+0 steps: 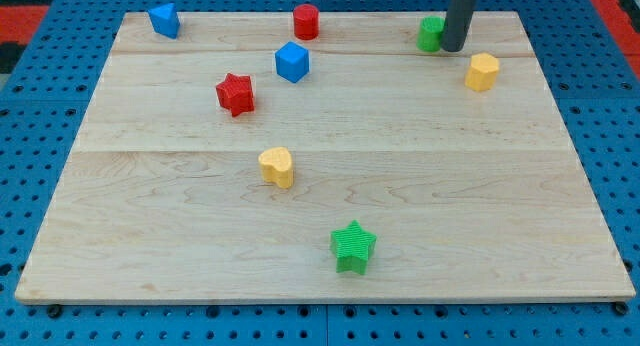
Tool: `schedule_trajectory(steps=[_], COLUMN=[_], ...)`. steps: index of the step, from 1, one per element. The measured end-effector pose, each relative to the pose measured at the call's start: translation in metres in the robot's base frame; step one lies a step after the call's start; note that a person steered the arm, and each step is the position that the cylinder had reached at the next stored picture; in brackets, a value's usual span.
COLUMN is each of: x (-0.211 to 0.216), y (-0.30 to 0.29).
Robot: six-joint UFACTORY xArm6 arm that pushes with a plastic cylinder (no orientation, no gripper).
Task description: Move the green circle towards the top right
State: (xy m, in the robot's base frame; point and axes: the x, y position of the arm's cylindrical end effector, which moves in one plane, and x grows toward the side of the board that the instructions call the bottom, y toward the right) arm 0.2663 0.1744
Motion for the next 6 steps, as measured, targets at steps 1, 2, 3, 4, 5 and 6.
schedule_trajectory(steps=[1, 2, 3, 4, 5, 6], x=[0.011, 0.011, -0.01, -0.034, -0.041, -0.043], y=[-0.013, -0.045, -0.046, -0.034, -0.034, -0.034])
